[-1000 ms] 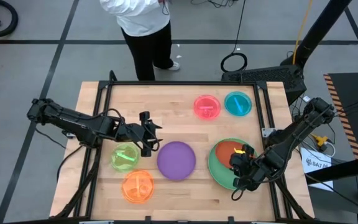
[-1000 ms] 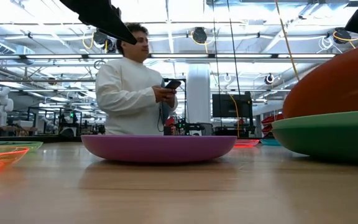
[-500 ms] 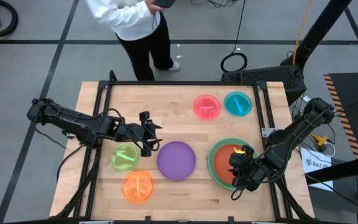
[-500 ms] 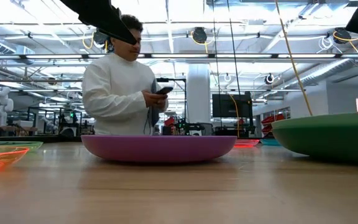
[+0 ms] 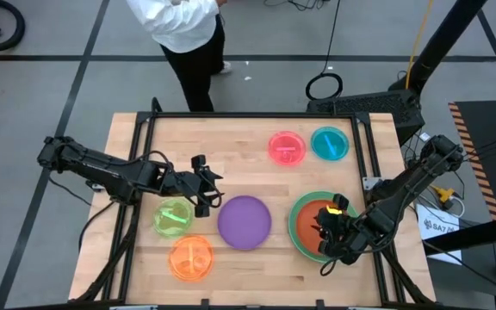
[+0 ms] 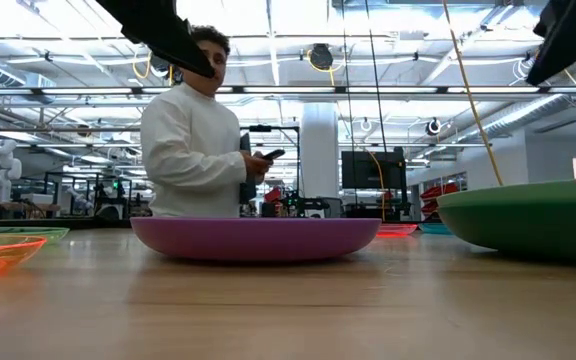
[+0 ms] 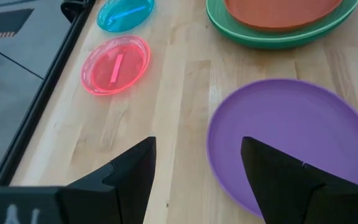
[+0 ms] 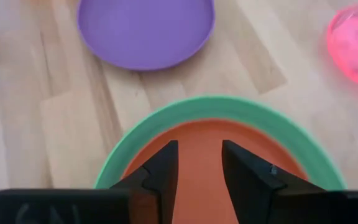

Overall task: Stack plastic plates
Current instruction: Stack the purple plate on top of the orange plate

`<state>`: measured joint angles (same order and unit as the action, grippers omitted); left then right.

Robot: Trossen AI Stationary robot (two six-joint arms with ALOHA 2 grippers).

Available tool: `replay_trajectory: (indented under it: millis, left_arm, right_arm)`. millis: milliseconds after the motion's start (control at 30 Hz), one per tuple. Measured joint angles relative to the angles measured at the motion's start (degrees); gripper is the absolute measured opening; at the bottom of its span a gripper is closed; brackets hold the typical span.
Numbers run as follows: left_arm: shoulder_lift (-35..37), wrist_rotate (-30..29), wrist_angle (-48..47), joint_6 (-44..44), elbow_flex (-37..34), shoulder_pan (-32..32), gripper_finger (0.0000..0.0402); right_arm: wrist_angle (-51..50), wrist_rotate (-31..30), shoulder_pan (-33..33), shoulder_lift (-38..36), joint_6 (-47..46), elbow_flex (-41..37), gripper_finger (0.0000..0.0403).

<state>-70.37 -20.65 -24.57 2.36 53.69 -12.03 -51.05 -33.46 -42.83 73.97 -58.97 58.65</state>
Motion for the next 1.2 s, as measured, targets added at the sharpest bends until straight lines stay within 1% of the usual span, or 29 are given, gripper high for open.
replay_trajectory:
  millis: [200,367,433,600,1100,1200]
  left_arm:
    - [0.0,0.02,-0.25,1.23,0.02,0.0,0.0241]
    - [-0.92,0.05,-0.55,1.52,0.07,-0.13,0.0241]
    - [-1.65,0.06,-0.42,1.87,0.07,-0.32,0.0241]
    - [-4.61,0.14,-0.26,2.4,0.09,-0.76,0.0241]
    - [-15.25,0.17,0.98,4.56,0.05,-0.85,0.0241]
    - [-17.36,0.16,2.43,4.65,0.04,-0.85,0.0241]
  right_arm:
    - [-0.04,-4.13,0.49,0.0,1.71,0.0,0.0118]
    - [0.0,-4.58,1.67,0.0,3.52,0.0,0.0118]
    - [0.15,-5.63,2.06,0.0,4.48,0.0,0.0118]
    - [0.48,-7.27,3.21,0.0,7.58,0.0,0.0118]
    - [5.34,-7.31,9.23,0.0,20.59,0.0,0.0118]
    - [5.78,-7.29,10.09,0.0,22.49,0.0,0.0118]
